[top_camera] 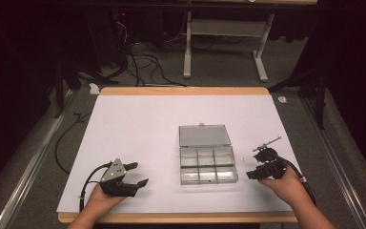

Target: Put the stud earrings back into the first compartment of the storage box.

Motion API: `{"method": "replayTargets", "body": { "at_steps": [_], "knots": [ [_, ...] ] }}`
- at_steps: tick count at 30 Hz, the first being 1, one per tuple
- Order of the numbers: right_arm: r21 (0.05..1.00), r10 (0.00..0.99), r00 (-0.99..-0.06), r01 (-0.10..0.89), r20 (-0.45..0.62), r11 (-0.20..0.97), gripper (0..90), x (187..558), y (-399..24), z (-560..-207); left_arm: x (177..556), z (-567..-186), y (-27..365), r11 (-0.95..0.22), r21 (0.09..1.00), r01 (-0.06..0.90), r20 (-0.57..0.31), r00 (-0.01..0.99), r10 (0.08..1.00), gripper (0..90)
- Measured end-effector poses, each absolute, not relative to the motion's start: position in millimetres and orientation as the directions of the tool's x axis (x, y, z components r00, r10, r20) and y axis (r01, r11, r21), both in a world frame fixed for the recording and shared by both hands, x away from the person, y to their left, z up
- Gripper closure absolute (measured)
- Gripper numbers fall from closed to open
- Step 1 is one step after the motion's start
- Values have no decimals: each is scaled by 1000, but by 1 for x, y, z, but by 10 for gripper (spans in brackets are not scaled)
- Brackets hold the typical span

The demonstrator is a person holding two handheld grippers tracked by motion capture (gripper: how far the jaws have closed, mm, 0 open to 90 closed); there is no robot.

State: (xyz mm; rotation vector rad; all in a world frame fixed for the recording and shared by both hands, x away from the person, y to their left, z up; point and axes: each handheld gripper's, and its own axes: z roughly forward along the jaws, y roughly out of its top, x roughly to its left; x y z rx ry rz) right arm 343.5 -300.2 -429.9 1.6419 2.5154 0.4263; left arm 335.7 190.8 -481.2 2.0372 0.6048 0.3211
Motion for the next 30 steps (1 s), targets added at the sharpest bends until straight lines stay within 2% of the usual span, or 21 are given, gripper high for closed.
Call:
{"method": "replayTargets", "body": {
  "at_steps": [6,8,30],
  "knots": [
    [242,903,-426,884,63,400,530,346,-296,-431,336,-481,191,-427,857,287,-15,843,537,261],
    [227,901,-429,886,65,405,570,350,-295,-429,336,-481,190,-428,857,287,-15,844,536,261],
    [186,891,-452,880,42,438,694,399,-277,-425,335,-481,190,-432,856,283,-10,845,534,262]
  ]
}}
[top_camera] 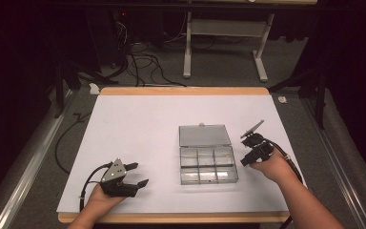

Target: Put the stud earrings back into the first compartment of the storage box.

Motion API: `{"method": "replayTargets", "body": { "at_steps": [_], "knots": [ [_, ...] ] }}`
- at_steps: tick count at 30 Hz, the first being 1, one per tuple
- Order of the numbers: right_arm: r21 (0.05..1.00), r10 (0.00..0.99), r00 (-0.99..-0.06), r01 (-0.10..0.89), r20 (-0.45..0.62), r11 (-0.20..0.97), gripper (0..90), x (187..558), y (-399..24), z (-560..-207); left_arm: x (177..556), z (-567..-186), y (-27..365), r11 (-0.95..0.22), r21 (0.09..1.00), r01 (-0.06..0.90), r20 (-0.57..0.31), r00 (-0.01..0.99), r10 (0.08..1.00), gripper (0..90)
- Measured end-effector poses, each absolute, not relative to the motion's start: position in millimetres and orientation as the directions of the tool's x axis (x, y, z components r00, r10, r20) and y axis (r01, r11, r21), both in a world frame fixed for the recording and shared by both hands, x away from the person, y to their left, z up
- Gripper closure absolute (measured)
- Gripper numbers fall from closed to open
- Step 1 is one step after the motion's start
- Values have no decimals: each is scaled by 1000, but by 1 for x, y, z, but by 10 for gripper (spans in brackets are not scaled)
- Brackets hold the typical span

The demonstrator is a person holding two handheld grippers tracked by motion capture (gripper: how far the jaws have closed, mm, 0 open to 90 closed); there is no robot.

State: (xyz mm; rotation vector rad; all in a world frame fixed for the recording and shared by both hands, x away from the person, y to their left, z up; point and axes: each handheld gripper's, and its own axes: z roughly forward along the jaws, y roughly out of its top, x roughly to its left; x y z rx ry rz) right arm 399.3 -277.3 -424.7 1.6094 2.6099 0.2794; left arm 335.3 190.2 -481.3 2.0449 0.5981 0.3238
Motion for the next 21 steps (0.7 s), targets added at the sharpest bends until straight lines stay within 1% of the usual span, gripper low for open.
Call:
{"method": "replayTargets", "body": {
  "at_steps": [6,15,16,17,18,19,20,21],
  "knots": [
    [162,892,-452,883,35,441,693,410,-272,-429,335,-481,190,-438,854,279,-4,847,532,262],
    [132,897,-440,892,41,432,692,416,-268,-437,335,-481,190,-438,854,280,-5,847,532,262],
    [138,888,-458,882,31,450,698,416,-269,-438,335,-481,190,-439,854,280,-4,847,532,262],
    [133,888,-458,883,31,450,707,417,-268,-438,335,-481,190,-439,854,280,-4,847,532,262],
    [130,886,-464,879,21,458,740,417,-269,-437,335,-481,190,-439,854,281,-5,847,532,262],
    [130,886,-464,879,21,458,740,417,-269,-437,335,-481,190,-439,854,281,-5,847,532,262],
    [132,886,-464,879,19,458,772,418,-270,-438,335,-481,190,-439,854,280,-4,846,532,263],
    [132,886,-464,879,19,458,772,418,-270,-438,335,-481,190,-439,854,280,-4,846,533,263]
  ]
}}
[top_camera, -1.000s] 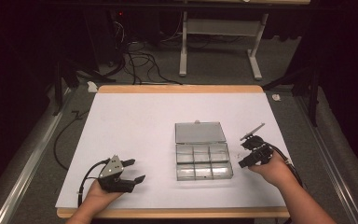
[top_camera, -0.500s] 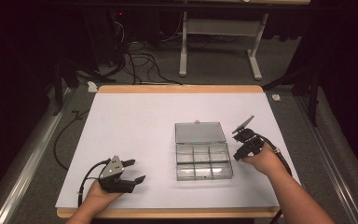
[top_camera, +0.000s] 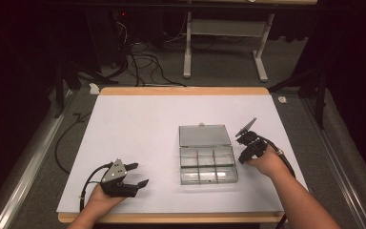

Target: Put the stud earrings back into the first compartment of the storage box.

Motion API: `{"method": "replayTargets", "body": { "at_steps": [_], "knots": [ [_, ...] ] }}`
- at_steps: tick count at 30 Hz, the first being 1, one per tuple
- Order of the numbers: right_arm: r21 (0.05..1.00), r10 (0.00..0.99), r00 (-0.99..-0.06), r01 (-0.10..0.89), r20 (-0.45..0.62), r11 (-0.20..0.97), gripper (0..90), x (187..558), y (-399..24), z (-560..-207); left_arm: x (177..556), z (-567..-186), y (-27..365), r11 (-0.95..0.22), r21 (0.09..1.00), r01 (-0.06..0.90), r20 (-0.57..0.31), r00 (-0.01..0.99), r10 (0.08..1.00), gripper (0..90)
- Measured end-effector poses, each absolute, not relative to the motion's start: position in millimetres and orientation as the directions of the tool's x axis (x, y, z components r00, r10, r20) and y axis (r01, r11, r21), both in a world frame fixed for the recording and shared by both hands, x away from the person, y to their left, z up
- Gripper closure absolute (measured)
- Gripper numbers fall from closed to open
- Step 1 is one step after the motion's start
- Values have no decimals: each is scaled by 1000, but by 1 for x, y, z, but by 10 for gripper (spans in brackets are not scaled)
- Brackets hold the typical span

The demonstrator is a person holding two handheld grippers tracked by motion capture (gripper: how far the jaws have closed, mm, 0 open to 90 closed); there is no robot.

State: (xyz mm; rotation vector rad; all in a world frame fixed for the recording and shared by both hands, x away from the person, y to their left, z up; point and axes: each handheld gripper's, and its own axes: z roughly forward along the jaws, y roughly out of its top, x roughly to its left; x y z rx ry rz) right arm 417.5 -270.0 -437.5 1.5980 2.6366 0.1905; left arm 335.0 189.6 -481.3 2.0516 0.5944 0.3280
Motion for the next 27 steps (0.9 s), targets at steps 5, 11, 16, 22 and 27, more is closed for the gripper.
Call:
{"method": "replayTargets", "body": {
  "at_steps": [5,11,16,22,27],
  "knots": [
    [126,879,-476,874,21,470,853,417,-271,-437,335,-481,190,-438,854,281,-5,846,533,263],
    [127,873,-487,867,11,482,858,414,-271,-437,335,-481,190,-439,853,282,-4,845,534,263],
    [131,874,-486,867,14,480,858,412,-272,-432,335,-481,189,-439,853,283,-5,845,535,263],
    [131,872,-489,866,21,482,858,409,-275,-426,335,-481,189,-439,853,283,-5,845,534,263],
    [131,873,-487,867,28,480,858,406,-274,-420,335,-481,189,-439,853,282,-4,845,534,263]
  ]
}}
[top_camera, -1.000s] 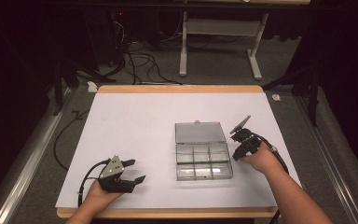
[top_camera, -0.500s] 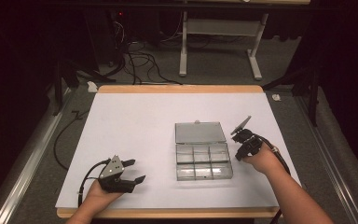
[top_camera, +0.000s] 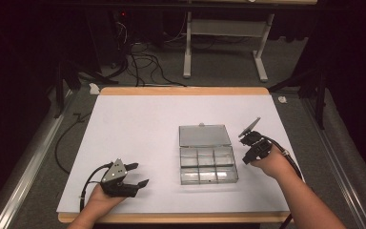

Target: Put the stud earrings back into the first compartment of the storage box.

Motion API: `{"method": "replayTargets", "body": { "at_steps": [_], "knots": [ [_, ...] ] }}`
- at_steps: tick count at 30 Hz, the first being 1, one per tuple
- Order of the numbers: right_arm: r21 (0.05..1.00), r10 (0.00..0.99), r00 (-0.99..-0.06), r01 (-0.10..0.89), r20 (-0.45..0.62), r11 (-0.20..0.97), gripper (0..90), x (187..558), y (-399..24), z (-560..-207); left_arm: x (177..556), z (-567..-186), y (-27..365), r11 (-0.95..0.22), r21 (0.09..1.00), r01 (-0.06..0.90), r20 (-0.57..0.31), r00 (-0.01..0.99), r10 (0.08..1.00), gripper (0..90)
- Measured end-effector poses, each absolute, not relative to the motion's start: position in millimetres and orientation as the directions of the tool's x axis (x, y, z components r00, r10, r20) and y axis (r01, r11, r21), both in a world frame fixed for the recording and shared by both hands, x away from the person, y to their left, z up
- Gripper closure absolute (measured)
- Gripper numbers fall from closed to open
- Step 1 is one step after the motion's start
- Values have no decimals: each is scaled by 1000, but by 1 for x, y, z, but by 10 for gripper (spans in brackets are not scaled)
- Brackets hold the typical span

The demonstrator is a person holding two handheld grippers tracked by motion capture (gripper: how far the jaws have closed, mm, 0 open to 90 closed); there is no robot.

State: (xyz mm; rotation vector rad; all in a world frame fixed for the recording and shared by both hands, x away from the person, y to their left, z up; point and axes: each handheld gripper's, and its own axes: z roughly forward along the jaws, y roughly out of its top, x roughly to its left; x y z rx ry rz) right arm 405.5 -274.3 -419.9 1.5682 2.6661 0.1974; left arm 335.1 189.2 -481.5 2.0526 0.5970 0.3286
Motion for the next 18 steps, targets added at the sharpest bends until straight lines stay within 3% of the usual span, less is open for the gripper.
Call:
{"method": "replayTargets", "body": {
  "at_steps": [18],
  "knots": [
    [145,854,-520,847,25,512,858,399,-261,-386,335,-481,189,-438,853,284,-7,844,536,263]
  ]
}}
